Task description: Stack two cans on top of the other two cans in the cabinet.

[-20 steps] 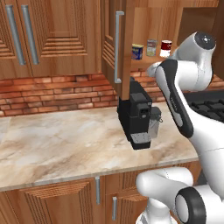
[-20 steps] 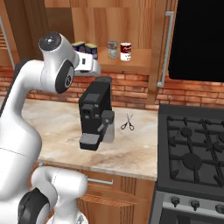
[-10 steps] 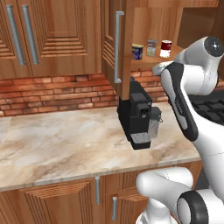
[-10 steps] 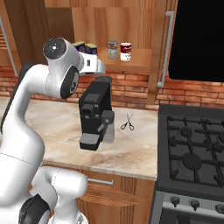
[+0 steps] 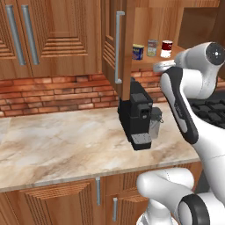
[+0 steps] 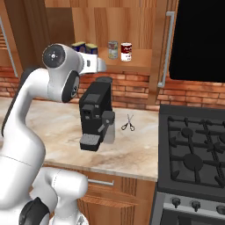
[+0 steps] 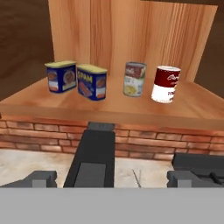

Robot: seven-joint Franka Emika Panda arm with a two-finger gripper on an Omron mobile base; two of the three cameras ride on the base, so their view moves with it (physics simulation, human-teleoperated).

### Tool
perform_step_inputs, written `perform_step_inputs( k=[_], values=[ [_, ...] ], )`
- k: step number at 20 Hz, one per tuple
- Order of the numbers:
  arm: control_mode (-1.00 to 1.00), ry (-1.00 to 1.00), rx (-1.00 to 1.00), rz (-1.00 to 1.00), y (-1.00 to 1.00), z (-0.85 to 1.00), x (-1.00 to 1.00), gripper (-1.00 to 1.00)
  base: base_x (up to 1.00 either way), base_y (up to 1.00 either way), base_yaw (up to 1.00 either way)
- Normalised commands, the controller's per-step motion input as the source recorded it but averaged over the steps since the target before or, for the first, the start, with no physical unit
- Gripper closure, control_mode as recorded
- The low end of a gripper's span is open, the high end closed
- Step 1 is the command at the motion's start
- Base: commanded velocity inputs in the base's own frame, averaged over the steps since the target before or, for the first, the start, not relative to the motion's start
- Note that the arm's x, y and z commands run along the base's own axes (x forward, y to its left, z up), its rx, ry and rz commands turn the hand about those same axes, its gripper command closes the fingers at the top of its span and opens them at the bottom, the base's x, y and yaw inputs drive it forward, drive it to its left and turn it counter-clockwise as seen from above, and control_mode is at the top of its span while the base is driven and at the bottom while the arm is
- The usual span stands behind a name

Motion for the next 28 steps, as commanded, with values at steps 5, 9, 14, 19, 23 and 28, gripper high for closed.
perform_step_inputs(
  k=[5,9,14,19,23,28],
  values=[
    [-1.0,-0.04,0.0,0.0,0.0,0.02,0.18,-1.0,0.0,0.0,0.0],
    [-1.0,-0.06,0.02,0.05,0.0,0.01,0.0,-1.0,0.0,0.0,0.0],
    [-1.0,-0.05,0.01,0.12,0.04,0.03,0.04,-1.0,0.0,0.0,0.0],
    [-1.0,-0.02,0.0,0.15,0.01,0.03,0.07,-1.0,0.0,0.0,0.0],
    [-1.0,0.0,0.0,0.13,0.0,0.04,0.22,-1.0,0.0,0.0,0.0],
    [-1.0,0.0,0.02,0.09,-0.01,0.01,0.24,-1.0,0.0,0.0,0.0]
  ],
)
